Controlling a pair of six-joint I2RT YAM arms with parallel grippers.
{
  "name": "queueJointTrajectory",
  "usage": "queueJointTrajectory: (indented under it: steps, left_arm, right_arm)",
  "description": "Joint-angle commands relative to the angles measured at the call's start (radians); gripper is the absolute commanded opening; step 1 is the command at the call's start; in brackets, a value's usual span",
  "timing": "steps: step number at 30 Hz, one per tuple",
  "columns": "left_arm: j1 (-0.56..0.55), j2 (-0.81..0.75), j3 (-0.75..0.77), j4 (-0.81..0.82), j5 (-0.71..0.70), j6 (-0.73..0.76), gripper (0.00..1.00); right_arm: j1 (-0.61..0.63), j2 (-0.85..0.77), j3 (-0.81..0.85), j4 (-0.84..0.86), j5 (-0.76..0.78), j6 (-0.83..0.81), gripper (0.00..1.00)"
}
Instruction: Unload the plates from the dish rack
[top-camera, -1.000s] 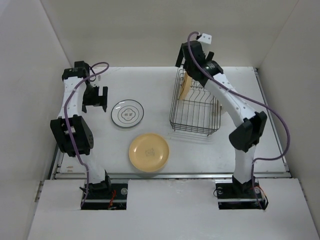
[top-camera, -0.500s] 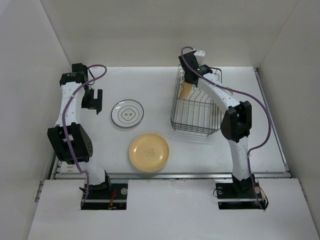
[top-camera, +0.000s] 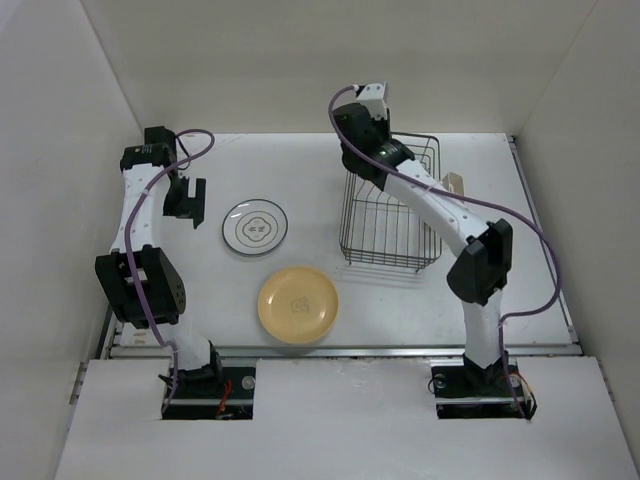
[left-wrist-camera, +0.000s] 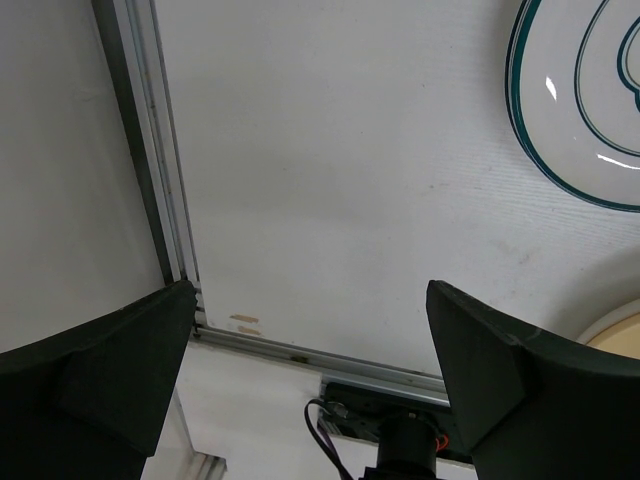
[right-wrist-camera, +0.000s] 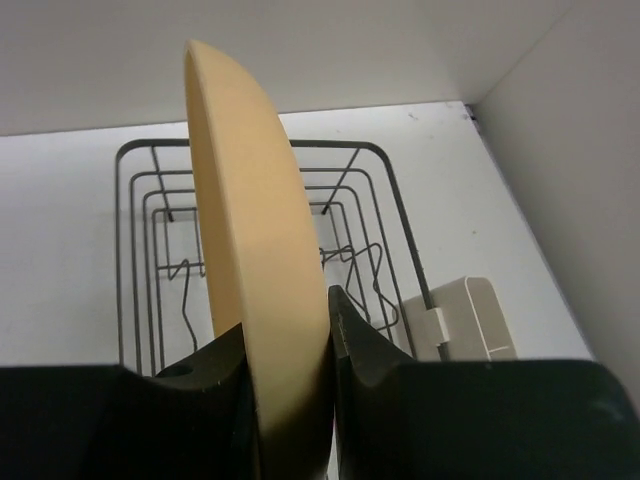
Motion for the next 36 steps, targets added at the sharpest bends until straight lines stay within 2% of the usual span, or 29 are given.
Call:
queueJointTrajectory:
  steps: [1, 2, 3, 6, 7, 8, 10, 13, 18, 21, 22, 23, 26, 27, 28, 30, 31, 34, 35, 36]
  left_arm:
    - [-0.001, -0.011, 0.012, -0.015, 0.004, 0.007, 1.00]
    - [-0.001, -0.020, 0.012, -0.015, 0.004, 0.007, 1.00]
    - [-0.001, -0.020, 0.003, -0.004, 0.004, 0.007, 1.00]
    - [-0.001, -0.020, 0.003, -0.004, 0.031, 0.007, 1.00]
    - [-0.001, -0.009, 0.003, -0.004, 0.051, 0.007, 1.00]
    - [-0.001, -0.009, 0.003, -0.017, 0.070, 0.007, 1.00]
    - [0.008, 0.002, 0.014, -0.026, 0.093, 0.007, 1.00]
    - [0.008, 0.012, 0.023, -0.026, 0.084, -0.002, 1.00]
    - [0.008, 0.012, 0.023, -0.026, 0.059, -0.002, 1.00]
    - [0.008, 0.012, 0.032, -0.026, 0.059, -0.002, 1.00]
    - [0.008, 0.012, 0.032, -0.026, 0.059, -0.002, 1.00]
    - [0.008, 0.012, 0.032, -0.026, 0.059, -0.002, 1.00]
    - [0.008, 0.012, 0.032, -0.026, 0.059, -0.002, 1.00]
    - [0.008, 0.012, 0.032, -0.026, 0.059, -0.002, 1.00]
    - [0.008, 0.012, 0.032, -0.026, 0.059, -0.002, 1.00]
    - [0.008, 0.012, 0.042, -0.026, 0.059, -0.002, 1.00]
    - [0.008, 0.012, 0.042, -0.026, 0.059, -0.002, 1.00]
    - [0.008, 0.012, 0.042, -0.026, 0.059, -0.002, 1.00]
    - [0.008, 0.012, 0.042, -0.026, 0.059, -0.002, 1.00]
    - [0.008, 0.012, 0.042, -0.026, 0.059, -0.002, 1.00]
  right_arm:
    - [-0.015, -0.190, -0.050, 0.111, -0.145, -0.060, 0.00]
    - [-0.015, -0.229, -0.081, 0.125, -0.286, -0.051, 0.00]
    - [-0.015, -0.259, -0.108, 0.136, -0.597, -0.072, 0.00]
    - [-0.015, -0.290, -0.136, 0.065, -1.080, -0.161, 0.00]
    - [-0.015, -0.275, -0.147, 0.004, -1.382, -0.182, 0.00]
    - [-0.015, -0.243, -0.156, -0.015, -1.493, -0.182, 0.00]
    - [0.017, -0.209, -0.208, -0.024, -1.676, -0.172, 0.00]
    - [0.068, -0.162, -0.262, -0.035, -1.677, -0.172, 0.03]
    - [0.112, -0.119, -0.372, -0.077, -1.813, -0.225, 0.14]
    - [0.135, -0.093, -0.400, -0.116, -1.786, -0.255, 0.21]
    - [0.144, -0.073, -0.400, -0.127, -1.757, -0.268, 0.28]
    - [0.155, -0.062, -0.400, -0.137, -1.720, -0.268, 0.45]
    - [0.200, -0.033, -0.348, -0.191, -1.541, -0.278, 0.72]
    - [0.212, -0.019, -0.333, -0.203, -1.495, -0.267, 0.92]
    - [0.239, -0.019, -0.308, -0.214, -1.393, -0.267, 1.00]
    - [0.272, -0.019, -0.296, -0.214, -1.263, -0.238, 1.00]
    - [0.307, -0.019, -0.296, -0.214, -1.131, -0.238, 1.00]
    - [0.350, -0.039, -0.287, -0.214, -0.911, -0.204, 1.00]
    - [0.359, -0.062, -0.287, -0.194, -0.772, -0.172, 1.00]
    - [0.359, -0.078, -0.271, -0.185, -0.723, -0.140, 1.00]
